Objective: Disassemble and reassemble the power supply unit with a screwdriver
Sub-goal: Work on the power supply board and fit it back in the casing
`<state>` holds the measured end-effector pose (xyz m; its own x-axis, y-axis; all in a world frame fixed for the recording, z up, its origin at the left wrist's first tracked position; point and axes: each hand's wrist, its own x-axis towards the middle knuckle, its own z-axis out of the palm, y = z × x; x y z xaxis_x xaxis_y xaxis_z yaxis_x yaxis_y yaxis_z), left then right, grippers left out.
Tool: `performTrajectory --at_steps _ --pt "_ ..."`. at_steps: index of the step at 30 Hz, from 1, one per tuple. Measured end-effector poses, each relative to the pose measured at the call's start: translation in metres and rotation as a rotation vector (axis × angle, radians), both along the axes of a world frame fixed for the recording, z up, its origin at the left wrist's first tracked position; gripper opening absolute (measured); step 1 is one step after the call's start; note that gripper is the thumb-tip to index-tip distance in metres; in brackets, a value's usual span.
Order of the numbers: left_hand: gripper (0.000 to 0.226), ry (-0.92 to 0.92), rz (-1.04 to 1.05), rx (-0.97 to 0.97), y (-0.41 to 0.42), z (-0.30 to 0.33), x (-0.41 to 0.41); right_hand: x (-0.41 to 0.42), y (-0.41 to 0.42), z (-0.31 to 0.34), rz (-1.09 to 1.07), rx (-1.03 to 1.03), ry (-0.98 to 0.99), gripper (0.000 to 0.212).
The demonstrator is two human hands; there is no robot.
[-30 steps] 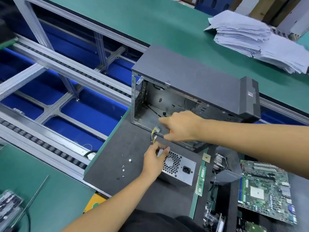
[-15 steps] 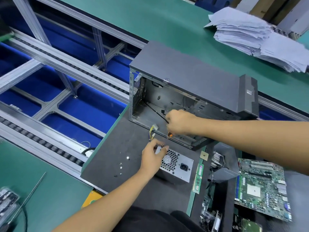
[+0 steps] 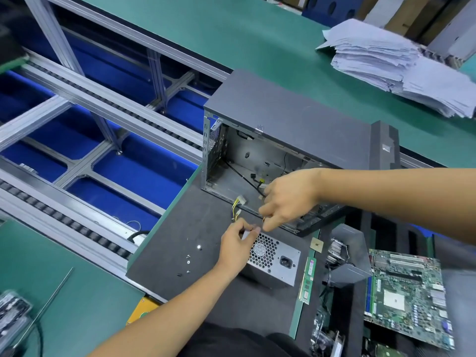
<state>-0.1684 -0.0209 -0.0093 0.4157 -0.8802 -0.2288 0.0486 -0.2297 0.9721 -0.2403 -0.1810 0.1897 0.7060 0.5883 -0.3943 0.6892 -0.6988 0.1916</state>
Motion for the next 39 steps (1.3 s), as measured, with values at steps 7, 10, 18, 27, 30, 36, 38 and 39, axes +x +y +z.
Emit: performTrajectory --at_steps 7,10,18,27,30,36,38,39 --pt "0.018 -0.011 0.024 0.025 0.000 0.000 -0.003 0.010 0.034 -0.021 -1.711 0.410 0.088 0.021" --pt "0.024 0.001 0.027 0.018 0.002 -0.002 -0.003 0.010 0.032 -0.012 -1.554 0.323 0.155 0.019" --pt "0.027 -0.031 0.019 0.005 0.003 0.003 -0.002 0.009 0.009 0.006 -0.013 -0.262 0.088 0.041" --pt "0.016 0.003 0.026 0.001 0.005 0.007 -0.002 0.012 0.037 -0.010 -1.523 0.206 0.149 0.012" --pt "0.022 -0.037 0.022 -0.003 0.006 0.006 0.000 0.013 0.041 0.000 -0.842 -0.125 0.114 0.012" --pt "0.019 -0.046 0.012 -0.034 0.003 0.007 0.000 0.013 0.040 0.006 -0.248 -0.240 0.175 0.026" --pt "0.020 -0.021 0.037 -0.007 0.001 0.006 0.000 0.013 0.047 -0.003 -0.739 -0.158 0.137 0.020" --pt "0.021 -0.006 0.048 0.008 0.000 0.006 -0.001 0.011 0.047 -0.007 -1.108 -0.059 0.109 0.014"
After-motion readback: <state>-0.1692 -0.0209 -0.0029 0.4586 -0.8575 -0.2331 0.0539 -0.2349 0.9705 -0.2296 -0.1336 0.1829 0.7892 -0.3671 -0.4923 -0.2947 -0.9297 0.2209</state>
